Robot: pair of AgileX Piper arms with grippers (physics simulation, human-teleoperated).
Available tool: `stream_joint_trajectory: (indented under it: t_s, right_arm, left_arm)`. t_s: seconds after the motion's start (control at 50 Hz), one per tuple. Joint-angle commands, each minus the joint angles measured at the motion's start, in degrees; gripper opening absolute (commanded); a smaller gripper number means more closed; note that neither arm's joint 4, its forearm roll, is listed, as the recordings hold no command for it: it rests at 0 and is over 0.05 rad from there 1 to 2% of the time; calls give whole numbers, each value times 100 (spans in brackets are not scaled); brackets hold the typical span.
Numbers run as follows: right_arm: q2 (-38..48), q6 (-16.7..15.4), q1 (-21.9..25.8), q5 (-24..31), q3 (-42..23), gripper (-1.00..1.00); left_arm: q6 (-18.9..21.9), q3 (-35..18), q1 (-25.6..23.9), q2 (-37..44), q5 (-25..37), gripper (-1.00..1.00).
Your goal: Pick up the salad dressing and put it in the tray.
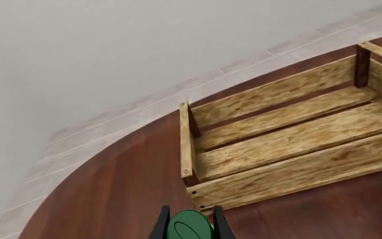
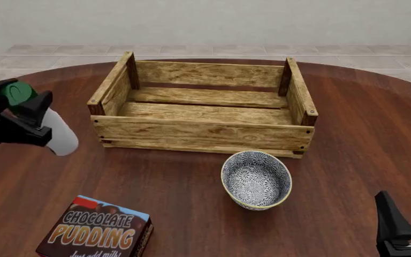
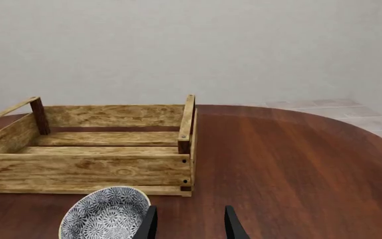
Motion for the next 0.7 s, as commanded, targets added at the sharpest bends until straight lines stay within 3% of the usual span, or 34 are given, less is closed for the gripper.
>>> stream_joint_trajectory:
  t_s: [0.02,0.7]
  right_arm:
    - [0,26,-11,-8,9,100]
    - [0,128,-44,-24,21,100]
  left_arm:
    - [53,-496,-228,648,-153,-100]
    - [102,-2293,-1061,2376,-149,-100]
